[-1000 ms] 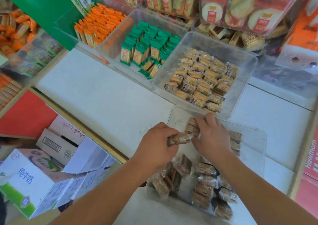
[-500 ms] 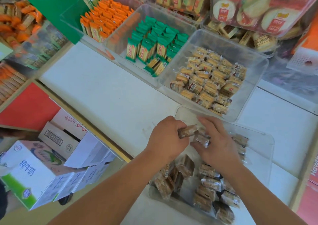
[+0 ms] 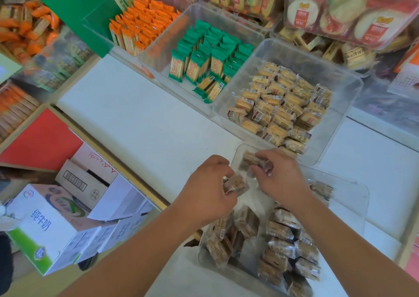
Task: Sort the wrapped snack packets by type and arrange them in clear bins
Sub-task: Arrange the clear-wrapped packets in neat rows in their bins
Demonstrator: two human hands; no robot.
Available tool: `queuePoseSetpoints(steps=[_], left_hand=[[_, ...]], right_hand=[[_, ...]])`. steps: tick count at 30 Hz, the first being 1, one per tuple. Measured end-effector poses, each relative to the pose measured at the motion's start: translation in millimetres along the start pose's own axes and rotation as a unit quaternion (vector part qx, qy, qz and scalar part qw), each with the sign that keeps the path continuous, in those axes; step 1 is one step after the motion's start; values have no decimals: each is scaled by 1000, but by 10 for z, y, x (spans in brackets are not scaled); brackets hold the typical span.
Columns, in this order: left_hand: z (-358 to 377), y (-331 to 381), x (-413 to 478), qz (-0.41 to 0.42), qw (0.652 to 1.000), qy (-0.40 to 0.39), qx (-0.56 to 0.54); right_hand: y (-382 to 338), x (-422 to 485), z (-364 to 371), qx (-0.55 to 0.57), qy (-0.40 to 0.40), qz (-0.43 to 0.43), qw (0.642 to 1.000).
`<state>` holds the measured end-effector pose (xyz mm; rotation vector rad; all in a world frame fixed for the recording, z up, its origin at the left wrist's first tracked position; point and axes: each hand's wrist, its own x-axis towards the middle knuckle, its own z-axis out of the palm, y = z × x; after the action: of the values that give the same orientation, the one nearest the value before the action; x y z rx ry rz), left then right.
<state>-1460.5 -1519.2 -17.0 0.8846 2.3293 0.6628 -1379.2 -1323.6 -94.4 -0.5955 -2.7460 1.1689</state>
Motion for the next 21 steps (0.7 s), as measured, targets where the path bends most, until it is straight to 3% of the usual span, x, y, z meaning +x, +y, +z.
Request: queuePoseSetpoints(steps=[9,12,21], left_hand=[[135,-107,419,185,963,-30,194],[108,-49,464,183,961,-55,201],[261,-197,429,176,953,1,245]], right_hand=[[193,-8,219,-117,23,-92,989],[118,3,199,-59,52,-105,991],[28,-271,-276,7,128,-64,990]])
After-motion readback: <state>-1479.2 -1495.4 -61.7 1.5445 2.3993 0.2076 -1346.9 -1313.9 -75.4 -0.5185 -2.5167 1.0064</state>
